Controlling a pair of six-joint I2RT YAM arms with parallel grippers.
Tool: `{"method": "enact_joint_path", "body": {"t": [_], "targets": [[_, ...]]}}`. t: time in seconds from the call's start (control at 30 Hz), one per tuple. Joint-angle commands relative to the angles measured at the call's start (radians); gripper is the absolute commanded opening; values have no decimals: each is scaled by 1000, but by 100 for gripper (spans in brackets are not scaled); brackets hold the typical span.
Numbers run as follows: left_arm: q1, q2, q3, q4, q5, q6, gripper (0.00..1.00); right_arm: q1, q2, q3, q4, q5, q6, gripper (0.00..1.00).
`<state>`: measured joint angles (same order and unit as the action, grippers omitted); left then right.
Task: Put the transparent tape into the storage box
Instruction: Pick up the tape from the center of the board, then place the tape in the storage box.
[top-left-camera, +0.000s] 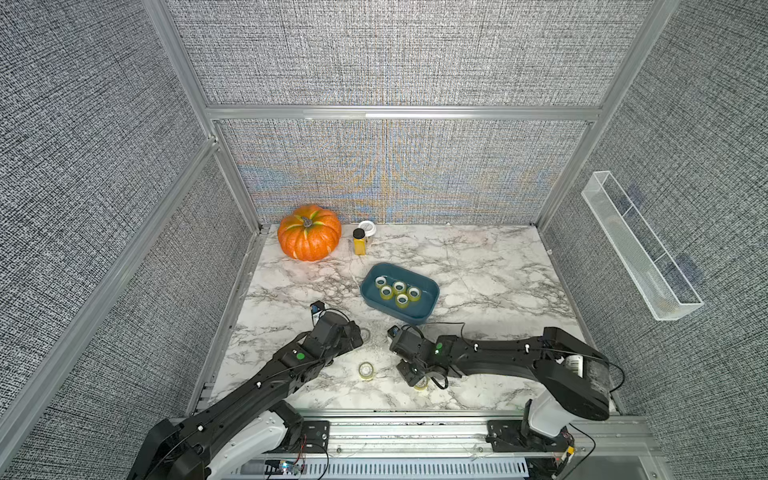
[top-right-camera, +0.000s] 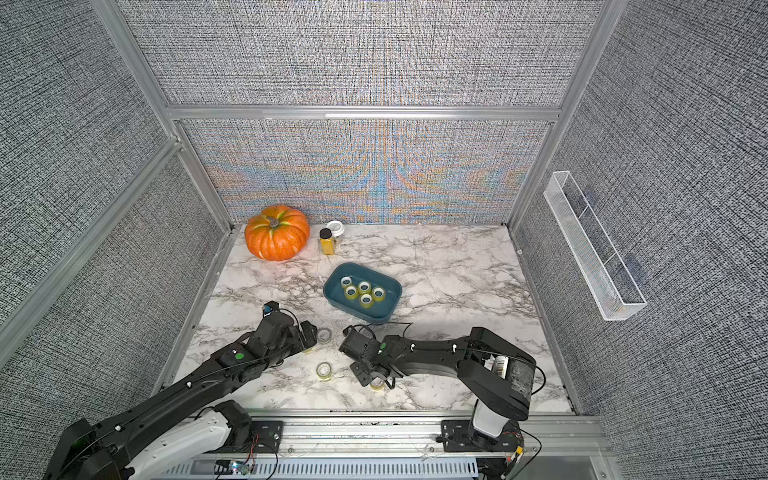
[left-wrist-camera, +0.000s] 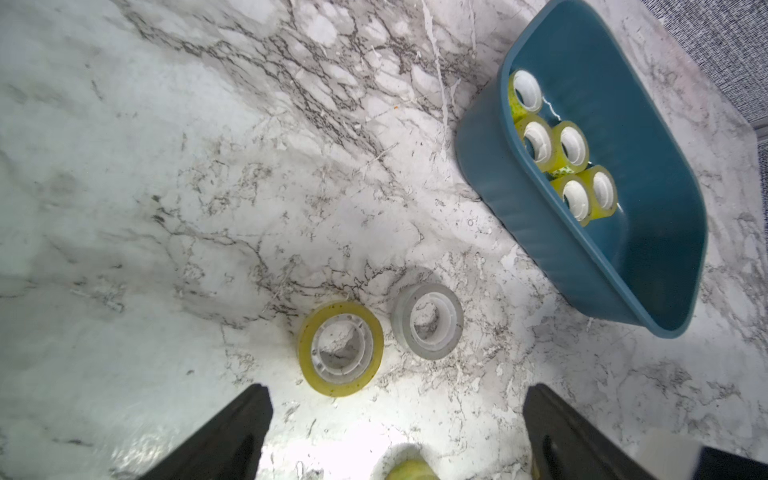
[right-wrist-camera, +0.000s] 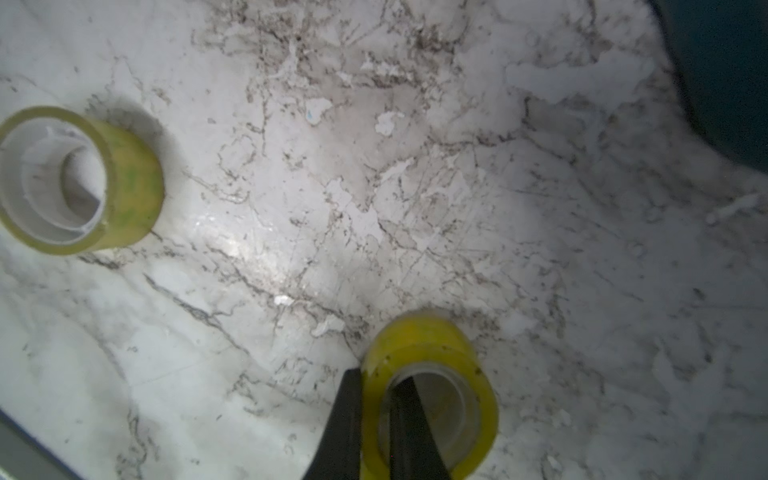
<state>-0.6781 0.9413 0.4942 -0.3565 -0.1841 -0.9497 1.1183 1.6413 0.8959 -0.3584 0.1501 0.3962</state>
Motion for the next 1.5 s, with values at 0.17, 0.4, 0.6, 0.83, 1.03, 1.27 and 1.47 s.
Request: {"method": "enact_joint_path", "body": {"t": [0.17,0.4,0.6,0.83,1.03,1.27,1.47], "targets": [[1,7,27,38,15,17,100,-31,-194,76,-105,51,-49,6],[11,134,113,151,110,40,100,-185,-292,170,-14,50,-153,12],[24,262,194,190,131,83,100,-323,-74,325,-33,-58,-216,9],[43,249,154,160,119,88,100,-395,155,398,-40,-60,-223,5],[67,185,91,139,104,85,100,-419,221,392,-24,-61,-207,5],[66,194,85,151,134,76,100,-423,261,393,-15,-44,-191,23],[68,189,90,99,140,80,100,-423,203,395,-41,-12,-167,57]]}}
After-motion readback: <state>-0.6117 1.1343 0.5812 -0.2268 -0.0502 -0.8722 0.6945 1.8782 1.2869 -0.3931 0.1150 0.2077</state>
